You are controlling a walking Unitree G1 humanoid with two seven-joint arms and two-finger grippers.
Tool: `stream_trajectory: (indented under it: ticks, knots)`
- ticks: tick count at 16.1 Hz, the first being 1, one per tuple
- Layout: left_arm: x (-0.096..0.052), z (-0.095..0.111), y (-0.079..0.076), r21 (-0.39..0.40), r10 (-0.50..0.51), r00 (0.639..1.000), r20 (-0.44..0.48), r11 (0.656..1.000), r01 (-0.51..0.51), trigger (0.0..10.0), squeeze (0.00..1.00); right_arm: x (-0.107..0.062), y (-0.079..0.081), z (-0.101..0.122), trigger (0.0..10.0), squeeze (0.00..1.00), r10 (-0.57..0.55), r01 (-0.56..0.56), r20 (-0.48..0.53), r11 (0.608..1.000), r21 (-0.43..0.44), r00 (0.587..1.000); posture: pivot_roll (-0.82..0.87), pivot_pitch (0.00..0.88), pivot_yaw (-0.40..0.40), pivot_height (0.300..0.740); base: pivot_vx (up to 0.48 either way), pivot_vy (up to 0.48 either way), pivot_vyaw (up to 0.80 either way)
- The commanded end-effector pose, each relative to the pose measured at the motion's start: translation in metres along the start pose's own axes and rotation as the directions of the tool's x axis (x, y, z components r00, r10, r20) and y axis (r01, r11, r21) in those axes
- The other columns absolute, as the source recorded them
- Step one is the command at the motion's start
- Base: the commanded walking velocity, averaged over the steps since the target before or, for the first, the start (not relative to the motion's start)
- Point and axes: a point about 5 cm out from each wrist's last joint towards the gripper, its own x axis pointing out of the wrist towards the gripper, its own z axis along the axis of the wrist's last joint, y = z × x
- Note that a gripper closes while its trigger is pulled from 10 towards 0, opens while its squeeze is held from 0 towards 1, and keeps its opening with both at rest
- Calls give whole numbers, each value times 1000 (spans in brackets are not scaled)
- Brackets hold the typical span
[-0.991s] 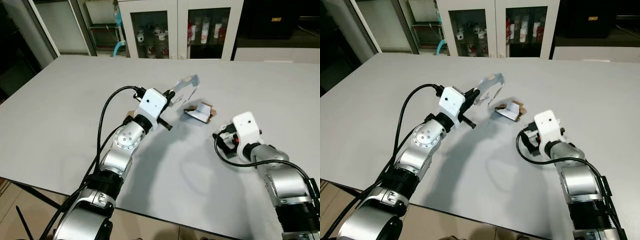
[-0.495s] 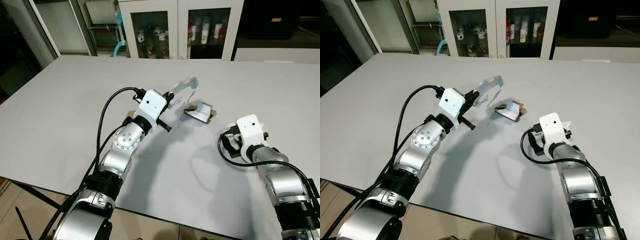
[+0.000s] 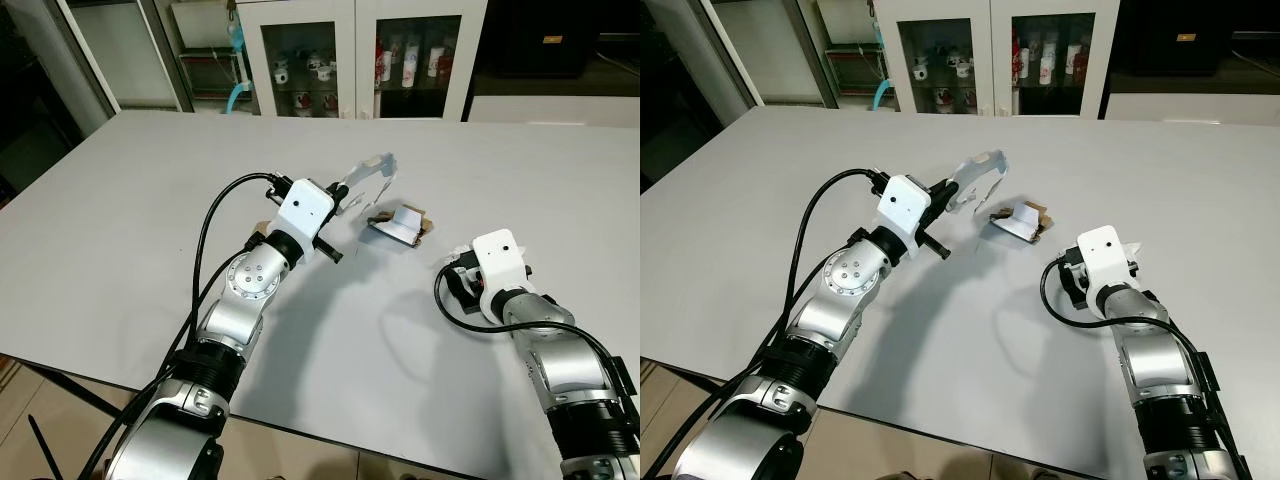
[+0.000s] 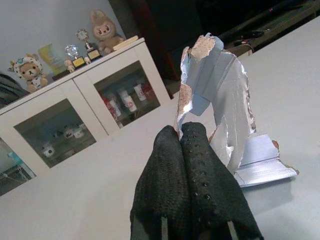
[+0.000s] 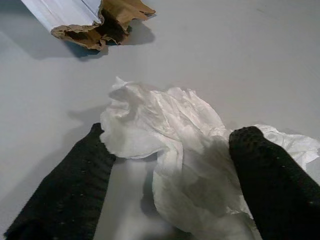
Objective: Picking trash to rubbish bin
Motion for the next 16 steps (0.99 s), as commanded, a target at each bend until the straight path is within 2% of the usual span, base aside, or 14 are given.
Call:
stream_trajectory:
  ticks: [1,16]
  knots:
    - [-2,-1,1,13,-5,1000,-12,1000,5,10000,0,2,1,3,0,0,-2,2,10,1000,4,1000,0,30,118,740,0,0,0]
    - [-2,-2,0,15,-7,1000,-19,1000,7,10000,0,2,3,11,0,0,-2,0,64,1000,16,998,-4,22,123,740,0,0,0]
